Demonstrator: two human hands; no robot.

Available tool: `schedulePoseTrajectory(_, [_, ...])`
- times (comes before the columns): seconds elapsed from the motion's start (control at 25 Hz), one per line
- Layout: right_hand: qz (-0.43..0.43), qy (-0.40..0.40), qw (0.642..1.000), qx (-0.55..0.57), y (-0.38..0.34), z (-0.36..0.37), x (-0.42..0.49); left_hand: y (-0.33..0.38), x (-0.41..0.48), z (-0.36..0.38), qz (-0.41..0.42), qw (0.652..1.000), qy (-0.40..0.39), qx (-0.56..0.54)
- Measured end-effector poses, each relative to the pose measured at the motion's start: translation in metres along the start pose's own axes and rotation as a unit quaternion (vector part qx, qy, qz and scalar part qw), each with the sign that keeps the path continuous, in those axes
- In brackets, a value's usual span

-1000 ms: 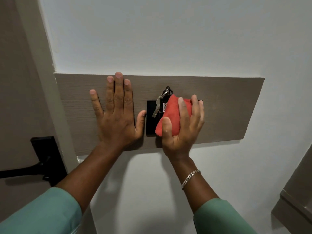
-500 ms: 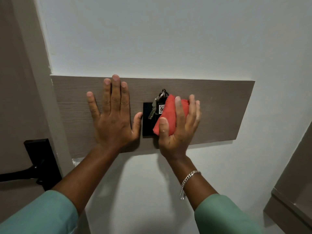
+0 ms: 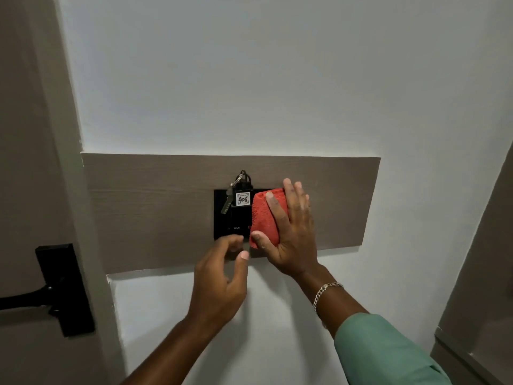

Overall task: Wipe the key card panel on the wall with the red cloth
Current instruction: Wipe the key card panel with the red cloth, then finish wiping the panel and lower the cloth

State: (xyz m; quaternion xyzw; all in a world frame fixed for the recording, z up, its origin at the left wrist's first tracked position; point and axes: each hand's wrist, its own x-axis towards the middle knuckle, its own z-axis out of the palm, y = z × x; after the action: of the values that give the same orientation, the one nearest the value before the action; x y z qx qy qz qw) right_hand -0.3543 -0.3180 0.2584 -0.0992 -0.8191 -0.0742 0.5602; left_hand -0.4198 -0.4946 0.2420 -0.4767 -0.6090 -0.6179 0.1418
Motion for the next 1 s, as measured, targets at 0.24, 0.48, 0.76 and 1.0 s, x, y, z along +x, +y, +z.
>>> schedulePoseTrajectory(0.24, [-0.075, -0.114, 0.987, 0.09, 0.02, -0.03, -0.01, 0.037, 0.015, 0.052, -0.248, 0.942, -0.029, -0.226])
schedulePoseTrajectory(0.48, [0.233, -0.117, 0.924, 0.281, 0.076, -0.097, -0.088, 0.052, 0.003, 0.127, -0.308, 0.874, -0.112, -0.357])
schedulePoseTrajectory(0.76, [0.574, -0.037, 0.742, 0.345, 0.192, -0.192, -0.184, 0.066, -0.056, 0.305, -0.427, 0.785, -0.221, -0.392])
schedulePoseTrajectory(1.0, [0.615, -0.119, 0.777, 0.053, 0.328, -0.262, -0.295, 0.089, -0.153, 0.488, -0.553, 0.685, -0.307, -0.361])
